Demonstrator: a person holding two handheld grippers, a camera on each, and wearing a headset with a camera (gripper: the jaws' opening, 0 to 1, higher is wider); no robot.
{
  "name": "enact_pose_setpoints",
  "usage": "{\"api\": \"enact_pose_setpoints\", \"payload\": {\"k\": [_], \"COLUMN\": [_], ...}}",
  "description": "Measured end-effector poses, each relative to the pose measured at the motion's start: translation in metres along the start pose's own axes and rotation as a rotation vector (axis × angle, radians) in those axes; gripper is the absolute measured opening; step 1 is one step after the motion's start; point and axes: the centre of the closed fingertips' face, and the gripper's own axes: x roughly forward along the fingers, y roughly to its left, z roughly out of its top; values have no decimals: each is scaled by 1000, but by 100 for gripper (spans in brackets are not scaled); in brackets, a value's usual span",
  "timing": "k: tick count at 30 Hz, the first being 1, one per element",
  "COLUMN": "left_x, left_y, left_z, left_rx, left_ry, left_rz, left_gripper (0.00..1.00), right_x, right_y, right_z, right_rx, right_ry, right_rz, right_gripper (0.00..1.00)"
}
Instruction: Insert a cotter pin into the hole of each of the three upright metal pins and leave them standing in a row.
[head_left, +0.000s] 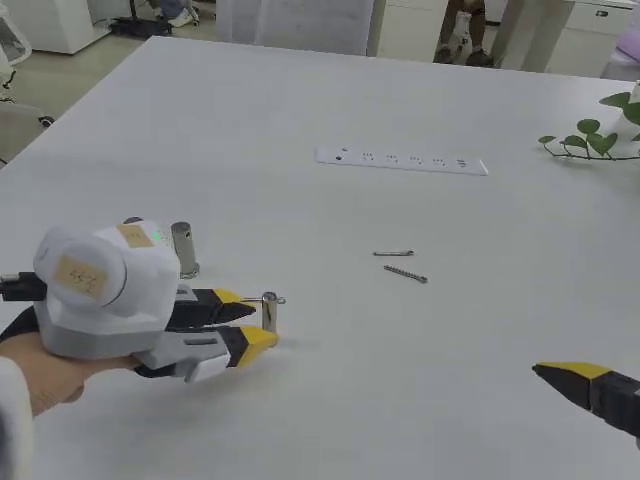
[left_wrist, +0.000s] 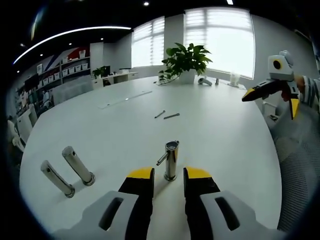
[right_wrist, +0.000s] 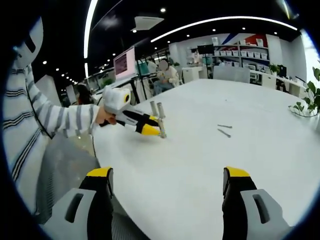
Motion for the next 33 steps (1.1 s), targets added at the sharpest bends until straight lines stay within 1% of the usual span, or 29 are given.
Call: {"api": "enact_pose_setpoints", "payload": {"k": [3,8,12,13,15,17,19,20,23,25,26,27,28,29,30,33], "left_x": [-7,-20,-31,-35,-40,-45,-49,-50,-51,-52,-53,-53,-53,-53,-53,-49], "left_y": [0,1,10,15,20,27,37,40,51,63,71,77,84,86,91,102], "left_z": [0,-5,-6,-6,-7,-6,-2,0,3,7,9,10,12,13,15,17], "left_rx": [-12,-24,-33,-34,-37,-40,-60,-65,-74,-87,-98,-113,-143,-147,-154,-147], "left_ry": [0,19,18,18,26,27,13,10,6,-1,-10,-18,-31,-36,-46,-48], "left_rz": [14,40,91,116,128,147,183,189,214,250,274,294,310,311,318,335], "left_gripper": [22,25,27,27,29,29,30,31,31,32,32,32,33,33,33,33], "right_x": [-2,-8,-16,-17,-22,-25,-29,-30,-33,-35,-36,-36,-37,-37,-38,-37], "right_y": [1,3,2,2,3,1,0,0,-2,-3,-3,-3,-4,-4,-4,-5], "right_z": [3,4,4,5,7,9,9,10,10,10,9,9,9,9,10,11], "right_rx": [-7,-15,-15,-14,-18,-24,-22,-21,-16,-9,-5,-3,-1,0,1,10], "right_ry": [-3,1,3,-2,-12,-13,-11,-12,-9,-8,-4,-2,2,3,3,11], "right_rz": [5,15,10,9,3,-15,-23,-25,-42,-49,-55,-59,-62,-64,-66,-67], "right_gripper": [92,92,92,92,92,92,92,92,92,91,91,91,91,91,91,91]}}
